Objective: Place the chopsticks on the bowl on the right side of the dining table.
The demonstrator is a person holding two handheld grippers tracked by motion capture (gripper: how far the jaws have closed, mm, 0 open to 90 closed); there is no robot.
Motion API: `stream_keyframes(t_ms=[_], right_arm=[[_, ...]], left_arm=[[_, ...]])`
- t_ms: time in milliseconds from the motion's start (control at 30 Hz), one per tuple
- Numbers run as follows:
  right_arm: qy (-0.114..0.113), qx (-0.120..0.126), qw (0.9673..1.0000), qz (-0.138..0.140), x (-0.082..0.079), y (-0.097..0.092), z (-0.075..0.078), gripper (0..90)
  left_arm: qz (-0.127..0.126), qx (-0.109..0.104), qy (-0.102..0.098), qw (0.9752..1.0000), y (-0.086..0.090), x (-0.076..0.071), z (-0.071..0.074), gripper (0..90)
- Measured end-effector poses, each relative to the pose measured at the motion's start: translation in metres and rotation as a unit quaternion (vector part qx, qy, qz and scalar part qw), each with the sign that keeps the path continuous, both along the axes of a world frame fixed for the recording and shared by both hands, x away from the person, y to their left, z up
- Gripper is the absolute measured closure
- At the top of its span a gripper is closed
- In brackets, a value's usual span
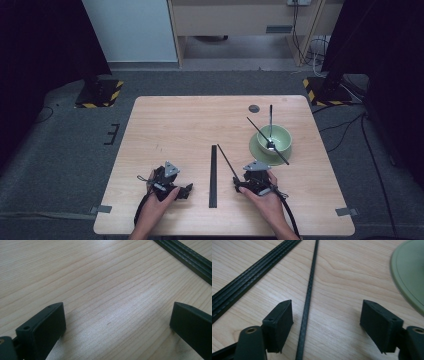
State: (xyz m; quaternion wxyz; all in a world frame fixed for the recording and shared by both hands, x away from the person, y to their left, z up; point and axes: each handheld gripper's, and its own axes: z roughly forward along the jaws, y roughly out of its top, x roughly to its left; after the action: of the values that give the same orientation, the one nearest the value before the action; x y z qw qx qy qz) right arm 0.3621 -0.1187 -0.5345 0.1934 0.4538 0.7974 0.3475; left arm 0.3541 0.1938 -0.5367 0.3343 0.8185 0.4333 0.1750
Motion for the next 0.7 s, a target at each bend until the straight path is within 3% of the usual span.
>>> stream_keyframes(t_ms=[400,700], right_arm=[[-0.012,0.005,0.9998,0.016,-0.004,0.003,0.001,64.9],[-0.013,0.009,0.9998,0.011,-0.002,-0.005,0.001,79.3]], left_arm=[[0.000,0.000,0.000,1.0000,0.000,0.000,0.000,0.0],[0.000,0.000,0.000,1.0000,0.000,0.000,0.000,0.0]])
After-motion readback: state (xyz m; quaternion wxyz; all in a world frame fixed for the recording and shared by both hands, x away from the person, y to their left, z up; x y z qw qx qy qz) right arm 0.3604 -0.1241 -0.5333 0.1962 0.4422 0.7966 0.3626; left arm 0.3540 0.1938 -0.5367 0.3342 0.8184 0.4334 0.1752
